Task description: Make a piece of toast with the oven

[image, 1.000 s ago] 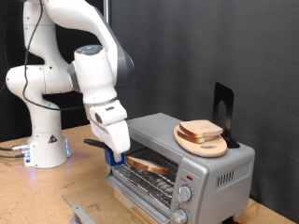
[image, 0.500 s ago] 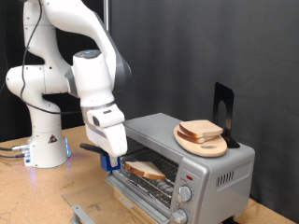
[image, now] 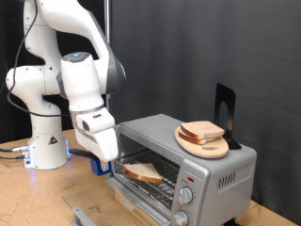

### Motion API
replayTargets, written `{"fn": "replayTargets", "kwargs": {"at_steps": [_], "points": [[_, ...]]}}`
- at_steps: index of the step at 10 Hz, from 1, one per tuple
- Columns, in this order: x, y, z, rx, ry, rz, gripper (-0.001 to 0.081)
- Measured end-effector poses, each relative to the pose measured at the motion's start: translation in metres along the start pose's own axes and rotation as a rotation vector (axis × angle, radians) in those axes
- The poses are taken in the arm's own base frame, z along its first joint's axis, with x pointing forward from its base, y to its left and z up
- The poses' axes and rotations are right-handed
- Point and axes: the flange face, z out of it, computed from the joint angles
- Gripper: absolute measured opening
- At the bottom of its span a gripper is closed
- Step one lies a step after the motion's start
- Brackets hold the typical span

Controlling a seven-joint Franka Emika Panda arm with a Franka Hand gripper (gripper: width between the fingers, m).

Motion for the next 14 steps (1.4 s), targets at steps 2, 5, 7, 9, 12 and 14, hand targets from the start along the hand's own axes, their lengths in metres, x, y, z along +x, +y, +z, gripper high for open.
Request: {"fn": "replayTargets", "kwargs": {"at_steps": [2,5,7,9,12,14], "points": [[0.002,0.0,-0.003,0.015,0.001,0.019,0.0369],[0.011,-0.006,-0.007,0.038,-0.003,0.042,0.0369],[0.019,-0.013,-0.008,0.045,-0.004,0.05,0.0369],[0.026,-0.022,-0.008,0.052,-0.008,0.061,0.0369],[0.03,-0.029,-0.007,0.055,-0.011,0.061,0.0369],[0.027,-0.028,-0.006,0.056,-0.016,0.061,0.0369]]}}
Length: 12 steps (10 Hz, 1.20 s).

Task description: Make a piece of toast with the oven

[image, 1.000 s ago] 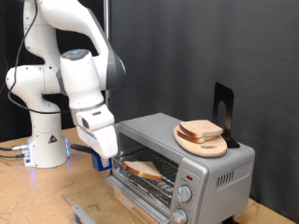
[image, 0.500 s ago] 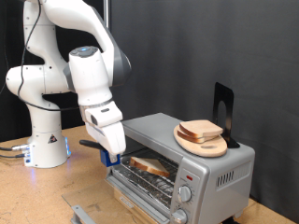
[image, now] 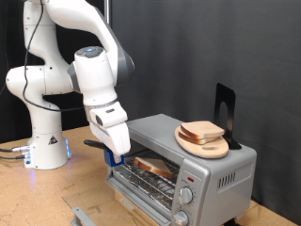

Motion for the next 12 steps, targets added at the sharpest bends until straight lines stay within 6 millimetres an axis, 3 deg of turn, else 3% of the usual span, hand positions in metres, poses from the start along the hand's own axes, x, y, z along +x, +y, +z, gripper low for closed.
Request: {"fn": "replayTargets", "kwargs": {"at_steps": [6,12], "points": [[-0.023,0.024,0.005,-0.003,-0.023,-0.009,0.0369],[-0.023,0.026,0.002,0.001,-0.01,0.004,0.0369]]}}
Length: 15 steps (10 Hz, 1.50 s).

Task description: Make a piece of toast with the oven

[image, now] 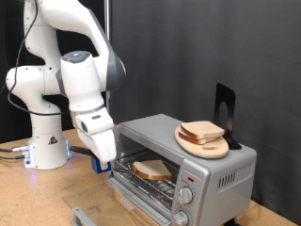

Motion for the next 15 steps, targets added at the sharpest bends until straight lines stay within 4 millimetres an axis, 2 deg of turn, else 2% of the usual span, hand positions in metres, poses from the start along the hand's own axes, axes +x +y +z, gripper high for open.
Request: {"fn": "replayTargets", "kwargs": {"at_steps": [5,9,11,15], "points": [[0.013,-0.017,-0.005,0.02,0.009,-0.011,0.0369],[0.009,-0.016,-0.004,0.019,0.0,-0.015,0.0369],[-0.005,-0.005,0.0,0.016,-0.019,-0.026,0.0369],[-0.053,0.029,0.002,0.068,-0.067,-0.048,0.0369]]}}
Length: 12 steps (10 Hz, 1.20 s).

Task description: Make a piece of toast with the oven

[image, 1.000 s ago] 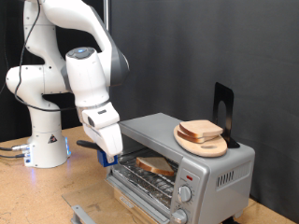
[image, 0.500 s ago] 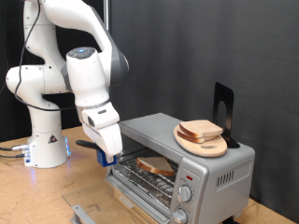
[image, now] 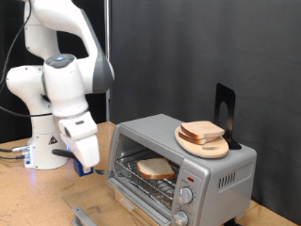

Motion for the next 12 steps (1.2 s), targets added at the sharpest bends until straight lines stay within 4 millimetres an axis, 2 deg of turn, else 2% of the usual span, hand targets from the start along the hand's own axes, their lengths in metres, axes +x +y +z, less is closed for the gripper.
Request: {"fn": "replayTargets", "kwargs": {"at_steps": [3,5,8,9,12], "points": [[-0.028,0.02,-0.008,0.068,0.038,0.056,0.0369],[-0.033,0.029,-0.016,0.125,0.119,0.153,0.0369],[-0.034,0.027,-0.018,0.145,0.109,0.123,0.0369],[-0.034,0.029,-0.028,0.188,0.138,0.116,0.0369],[-0.035,0.029,-0.077,0.329,0.269,0.115,0.0369]]}}
